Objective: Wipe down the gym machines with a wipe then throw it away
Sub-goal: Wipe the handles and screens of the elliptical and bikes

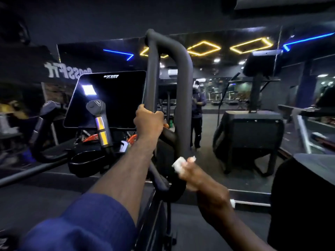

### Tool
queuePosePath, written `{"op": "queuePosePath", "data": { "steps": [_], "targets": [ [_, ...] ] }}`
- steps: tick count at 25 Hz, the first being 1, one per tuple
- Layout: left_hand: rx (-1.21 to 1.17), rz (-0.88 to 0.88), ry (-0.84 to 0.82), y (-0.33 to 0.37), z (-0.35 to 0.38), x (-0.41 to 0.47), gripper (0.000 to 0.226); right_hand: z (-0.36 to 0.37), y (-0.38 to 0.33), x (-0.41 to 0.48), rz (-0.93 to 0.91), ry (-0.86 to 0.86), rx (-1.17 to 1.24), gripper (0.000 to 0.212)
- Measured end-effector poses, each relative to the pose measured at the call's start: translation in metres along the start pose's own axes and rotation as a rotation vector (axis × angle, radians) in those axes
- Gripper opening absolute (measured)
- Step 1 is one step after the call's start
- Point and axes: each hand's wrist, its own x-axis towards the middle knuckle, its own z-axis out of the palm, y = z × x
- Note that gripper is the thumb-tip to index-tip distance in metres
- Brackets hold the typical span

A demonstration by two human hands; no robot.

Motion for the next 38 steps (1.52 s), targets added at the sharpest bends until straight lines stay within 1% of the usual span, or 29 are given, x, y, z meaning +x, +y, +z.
{"op": "queuePosePath", "data": {
  "steps": [1,2,3,4,5,6,7,8,10,12,14,15,17,19,21,23,26,27,28,30,32,34,36,38],
  "targets": [
    [-0.002,0.003,0.003,0.004,-0.002,-0.002,0.052,0.010,-0.003,0.003,0.227,0.203,0.210,0.069],
    [0.007,0.007,0.004,0.008,-0.003,-0.007,0.041,0.018,-0.008,0.010,0.417,0.393,0.421,0.057],
    [0.013,0.015,0.016,0.011,-0.003,-0.009,0.034,0.024,-0.017,0.022,0.575,0.468,0.645,0.047],
    [0.026,0.021,0.035,0.015,-0.003,-0.010,0.030,0.031,-0.020,0.033,0.709,0.431,0.857,0.042],
    [0.032,0.034,0.055,0.017,-0.002,-0.010,0.026,0.033,-0.023,0.032,0.791,0.348,0.990,0.039],
    [0.037,0.050,0.068,0.018,-0.001,-0.011,0.021,0.041,-0.023,0.031,0.851,0.304,1.051,0.038],
    [0.029,0.061,0.076,0.018,0.002,-0.012,0.015,0.038,-0.023,0.021,0.867,0.265,1.080,0.036],
    [0.005,0.061,0.082,0.016,0.002,-0.013,0.015,0.032,-0.025,0.012,0.891,0.239,1.111,0.035],
    [-0.017,0.052,0.072,0.012,0.005,-0.013,0.017,0.020,-0.021,0.008,0.976,0.201,1.247,0.034],
    [-0.005,0.050,0.079,0.008,0.003,-0.011,0.018,0.013,-0.012,0.029,1.040,0.066,1.297,0.029],
    [0.012,0.044,0.100,0.011,-0.001,-0.012,0.020,0.009,-0.016,0.053,1.084,-0.101,1.339,0.036],
    [0.023,0.040,0.099,0.013,-0.001,-0.012,0.019,0.009,-0.022,0.057,1.098,-0.138,1.366,0.040],
    [0.017,0.039,0.080,0.016,-0.001,-0.014,0.017,0.008,-0.028,0.043,1.060,-0.109,1.353,0.038],
    [-0.008,0.037,0.066,0.010,-0.001,-0.011,0.018,0.007,-0.033,0.016,0.961,0.021,1.294,0.031],
    [-0.046,0.039,0.051,0.007,-0.001,-0.009,0.022,0.011,-0.035,0.011,0.834,0.138,1.164,0.033],
    [-0.093,0.030,0.036,0.005,-0.002,-0.006,0.025,0.021,-0.046,0.008,0.651,0.139,0.820,0.033],
    [-0.086,0.042,0.023,0.001,-0.002,-0.001,0.030,0.040,-0.048,-0.018,0.286,0.128,0.240,0.059],
    [-0.081,0.039,0.015,-0.003,-0.001,0.004,0.032,0.045,-0.041,-0.025,0.173,0.122,0.088,0.067],
    [-0.086,0.030,-0.003,-0.008,-0.001,0.010,0.036,0.045,-0.036,-0.023,0.101,0.098,0.011,0.069],
    [-0.099,0.018,-0.073,-0.007,-0.004,0.016,0.049,0.041,-0.031,0.000,0.018,0.035,-0.122,0.059],
    [-0.088,0.051,-0.195,0.003,-0.014,0.010,0.062,0.030,-0.037,0.022,-0.005,-0.039,-0.295,0.056],
    [-0.042,0.107,-0.304,0.000,-0.021,0.009,0.058,0.018,-0.050,0.038,-0.056,-0.078,-0.390,0.055],
    [-0.003,0.162,-0.423,0.003,-0.037,0.010,0.055,0.013,-0.063,0.067,-0.097,-0.051,-0.441,0.061],
    [0.028,0.151,-0.543,0.006,-0.049,0.011,0.058,0.012,-0.072,0.107,-0.124,-0.096,-0.588,0.064]
  ]
}}
